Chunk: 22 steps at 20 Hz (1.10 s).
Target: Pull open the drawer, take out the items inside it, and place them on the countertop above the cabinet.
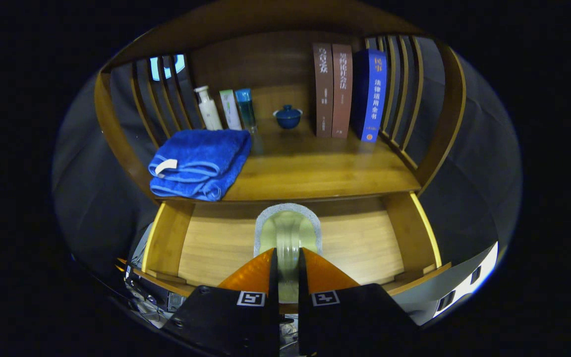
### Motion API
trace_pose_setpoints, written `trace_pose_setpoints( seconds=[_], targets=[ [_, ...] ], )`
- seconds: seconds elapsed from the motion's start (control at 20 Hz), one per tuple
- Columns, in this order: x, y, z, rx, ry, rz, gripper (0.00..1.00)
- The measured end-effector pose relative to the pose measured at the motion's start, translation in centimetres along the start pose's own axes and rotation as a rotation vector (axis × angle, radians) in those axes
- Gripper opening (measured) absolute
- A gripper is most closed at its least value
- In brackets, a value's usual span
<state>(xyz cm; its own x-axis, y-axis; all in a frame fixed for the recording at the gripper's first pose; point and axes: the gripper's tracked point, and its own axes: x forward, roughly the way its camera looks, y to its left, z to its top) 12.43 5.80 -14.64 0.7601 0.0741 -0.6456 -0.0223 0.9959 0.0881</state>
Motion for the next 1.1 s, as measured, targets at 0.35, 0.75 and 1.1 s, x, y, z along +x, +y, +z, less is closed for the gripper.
trace_pose_setpoints(
  seconds=[0.35, 0.75, 1.1],
  targets=[
    [2.2, 0.5, 5.9, -0.016, -0.053, 0.003, 0.19],
    [8.8, 1.0, 10.1, -0.028, -0.022, -0.018, 0.2],
    [13.5, 1.7, 10.9, -0.038, 0.03, -0.005, 0.2]
  ],
)
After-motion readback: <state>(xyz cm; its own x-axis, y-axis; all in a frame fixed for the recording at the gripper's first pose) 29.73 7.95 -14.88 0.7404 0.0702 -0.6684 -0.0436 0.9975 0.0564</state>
